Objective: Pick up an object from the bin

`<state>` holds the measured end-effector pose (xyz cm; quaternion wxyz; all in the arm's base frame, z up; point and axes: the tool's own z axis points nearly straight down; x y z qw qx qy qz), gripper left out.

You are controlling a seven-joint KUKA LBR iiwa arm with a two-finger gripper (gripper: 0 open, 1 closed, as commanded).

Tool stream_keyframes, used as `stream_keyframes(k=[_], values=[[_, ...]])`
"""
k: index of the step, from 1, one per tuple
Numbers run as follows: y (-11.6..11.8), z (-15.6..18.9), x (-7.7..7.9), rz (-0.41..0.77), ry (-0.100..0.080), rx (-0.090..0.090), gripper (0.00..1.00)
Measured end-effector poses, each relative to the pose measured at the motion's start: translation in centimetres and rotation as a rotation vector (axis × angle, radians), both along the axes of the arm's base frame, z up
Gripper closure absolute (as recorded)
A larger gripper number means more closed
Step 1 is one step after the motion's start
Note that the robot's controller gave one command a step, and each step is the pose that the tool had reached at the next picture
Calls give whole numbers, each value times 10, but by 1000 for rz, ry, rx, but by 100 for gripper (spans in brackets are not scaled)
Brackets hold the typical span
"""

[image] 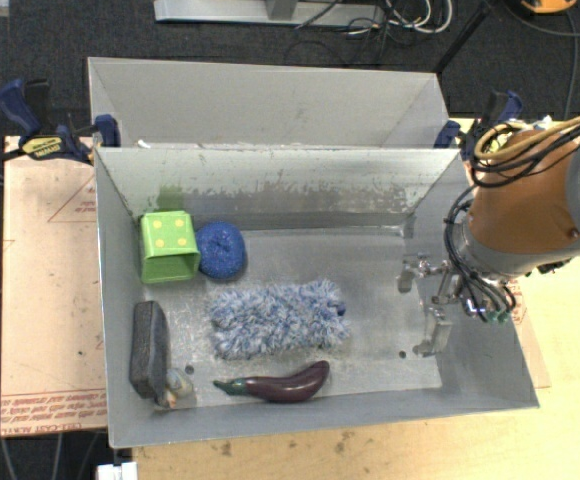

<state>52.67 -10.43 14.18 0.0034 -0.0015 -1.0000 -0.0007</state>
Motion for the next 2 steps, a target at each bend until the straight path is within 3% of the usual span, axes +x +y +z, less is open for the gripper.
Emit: stream_keyframes(k=[2], values=[[4, 0, 3, 7, -13, -3, 0]])
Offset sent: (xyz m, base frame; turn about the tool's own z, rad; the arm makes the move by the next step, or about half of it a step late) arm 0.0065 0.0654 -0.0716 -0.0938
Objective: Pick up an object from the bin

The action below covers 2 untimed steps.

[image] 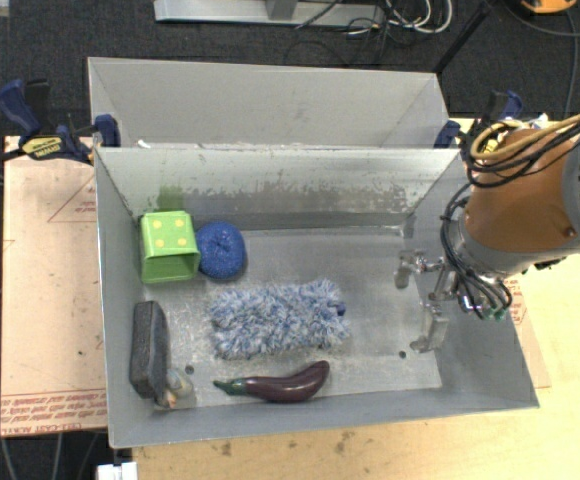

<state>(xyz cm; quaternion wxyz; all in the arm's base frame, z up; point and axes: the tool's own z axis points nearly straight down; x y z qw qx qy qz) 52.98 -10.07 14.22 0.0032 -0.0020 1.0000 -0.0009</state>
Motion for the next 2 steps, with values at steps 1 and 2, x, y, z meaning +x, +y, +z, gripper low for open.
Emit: stream_keyframes(k=[1, 2], values=[[21, -22, 4, 105, 15, 7, 0], [41, -23, 22, 178, -2, -1, 0]])
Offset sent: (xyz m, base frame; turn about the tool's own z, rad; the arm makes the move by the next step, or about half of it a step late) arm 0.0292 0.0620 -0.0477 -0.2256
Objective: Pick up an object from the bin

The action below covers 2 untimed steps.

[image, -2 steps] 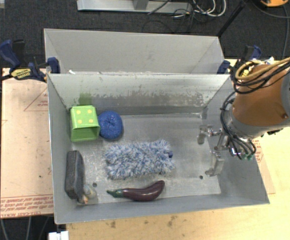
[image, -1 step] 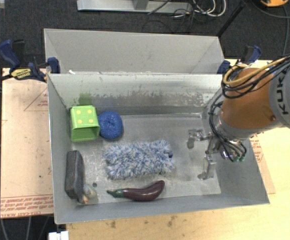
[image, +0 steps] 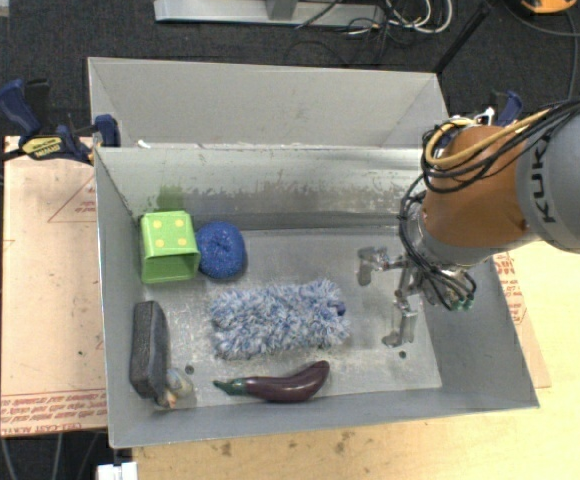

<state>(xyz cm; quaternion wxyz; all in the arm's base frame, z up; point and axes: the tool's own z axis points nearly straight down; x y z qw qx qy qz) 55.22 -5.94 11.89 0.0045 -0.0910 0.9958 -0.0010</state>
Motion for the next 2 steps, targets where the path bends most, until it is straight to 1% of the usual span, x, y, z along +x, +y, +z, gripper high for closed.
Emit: stream_keyframes(k=[1, 2], values=[[51, -28, -11, 23, 8, 2, 0], [37, -48, 21, 129, 5, 1, 100]])
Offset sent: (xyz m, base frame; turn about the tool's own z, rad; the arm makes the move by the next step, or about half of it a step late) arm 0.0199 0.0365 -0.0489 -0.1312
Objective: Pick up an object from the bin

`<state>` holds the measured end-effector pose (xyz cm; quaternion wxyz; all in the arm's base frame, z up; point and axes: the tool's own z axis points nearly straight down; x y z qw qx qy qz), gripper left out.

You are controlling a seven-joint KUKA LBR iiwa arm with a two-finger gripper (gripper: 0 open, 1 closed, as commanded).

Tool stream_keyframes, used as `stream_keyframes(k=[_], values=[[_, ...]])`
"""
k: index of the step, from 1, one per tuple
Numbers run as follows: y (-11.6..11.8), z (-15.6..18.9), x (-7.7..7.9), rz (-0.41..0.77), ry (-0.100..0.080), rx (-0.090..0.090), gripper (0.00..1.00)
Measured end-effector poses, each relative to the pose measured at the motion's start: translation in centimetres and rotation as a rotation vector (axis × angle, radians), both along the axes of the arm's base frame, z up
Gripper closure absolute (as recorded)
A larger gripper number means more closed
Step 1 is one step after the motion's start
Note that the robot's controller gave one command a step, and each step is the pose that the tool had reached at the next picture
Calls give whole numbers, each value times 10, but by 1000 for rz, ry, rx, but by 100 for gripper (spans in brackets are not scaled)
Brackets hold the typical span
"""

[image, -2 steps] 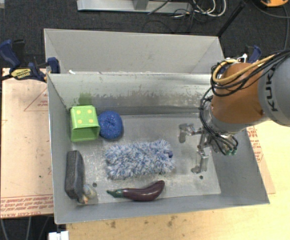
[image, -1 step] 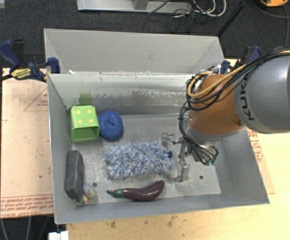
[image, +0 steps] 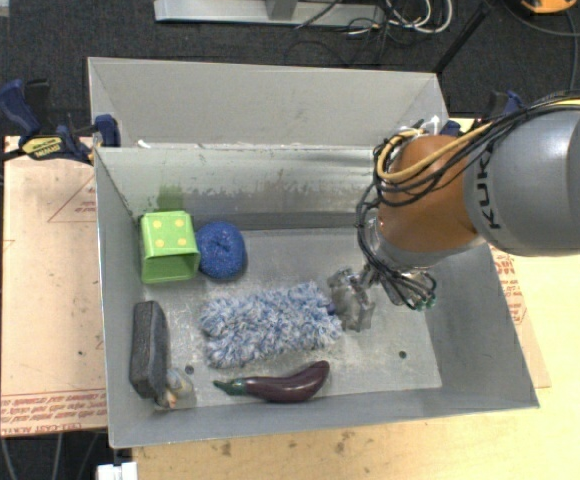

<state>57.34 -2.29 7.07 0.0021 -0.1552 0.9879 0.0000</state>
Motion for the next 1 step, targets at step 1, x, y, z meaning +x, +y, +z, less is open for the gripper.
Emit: stream_keyframes(k=[1], values=[[1, -1, 0, 1, 1, 1, 0]])
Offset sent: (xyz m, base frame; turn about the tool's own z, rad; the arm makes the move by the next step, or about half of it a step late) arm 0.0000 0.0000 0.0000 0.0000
